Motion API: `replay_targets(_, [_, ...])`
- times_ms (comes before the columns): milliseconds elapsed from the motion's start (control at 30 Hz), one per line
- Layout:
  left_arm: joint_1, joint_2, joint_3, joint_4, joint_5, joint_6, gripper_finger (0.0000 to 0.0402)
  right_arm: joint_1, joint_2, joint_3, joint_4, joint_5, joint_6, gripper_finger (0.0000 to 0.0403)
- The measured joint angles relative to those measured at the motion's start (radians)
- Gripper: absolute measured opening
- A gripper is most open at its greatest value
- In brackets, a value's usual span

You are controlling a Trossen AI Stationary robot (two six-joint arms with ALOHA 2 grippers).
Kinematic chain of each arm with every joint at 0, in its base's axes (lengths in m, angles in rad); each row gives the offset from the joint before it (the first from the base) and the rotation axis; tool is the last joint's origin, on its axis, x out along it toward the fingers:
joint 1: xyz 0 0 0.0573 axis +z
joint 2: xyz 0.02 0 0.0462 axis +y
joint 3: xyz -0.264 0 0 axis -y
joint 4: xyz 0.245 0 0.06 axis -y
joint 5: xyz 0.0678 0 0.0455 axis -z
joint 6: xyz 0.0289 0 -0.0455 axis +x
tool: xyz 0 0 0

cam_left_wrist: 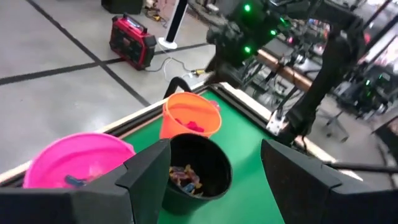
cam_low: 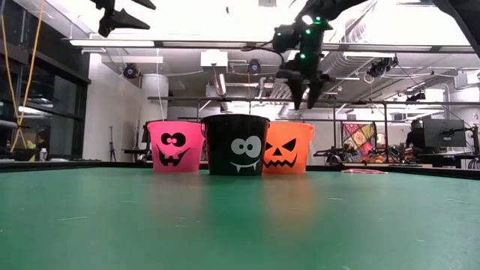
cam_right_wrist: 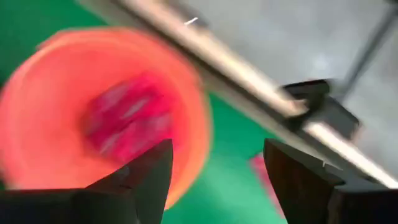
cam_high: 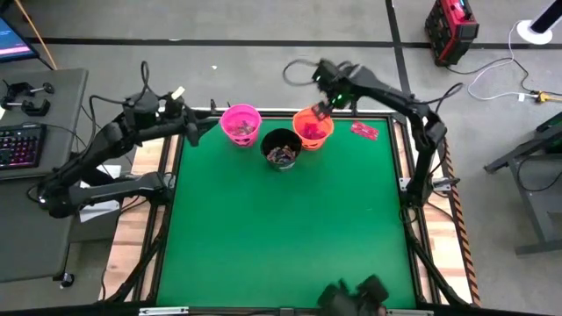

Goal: Sort candy by brand, put in halloween buckets
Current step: Put the red candy packet into the orange bucket

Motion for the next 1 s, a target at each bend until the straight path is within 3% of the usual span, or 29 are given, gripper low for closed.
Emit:
replay_targets(100, [0.0,0.002,-0.031,0.056,-0.001,-0.051,0.0241,-0.088,-0.003,-0.003,-0.001,0.022,0.032,0.0244])
replay_targets(300, [0.0,0.011,-0.046,0.087,-0.003,-0.113,0.0241,-0.312,-0.001,-0.163,0.002,-0.009,0.106,0.0243])
replay_targets(500, [0.0,0.011,-0.046,0.132,-0.079,-0.124,0.0241,-0.456,-0.001,-0.354,0.073,-0.151,0.084,0.0242])
replay_targets(633, [0.0,0.012,-0.046,0.165,-0.124,-0.123,0.0241,-0.474,0.0,-0.446,0.181,-0.218,-0.003,0.0242])
replay_targets(1000, [0.001,0.037,-0.046,0.189,-0.153,-0.124,0.0241,-0.466,0.0,-0.6,0.378,-0.208,-0.117,0.0242])
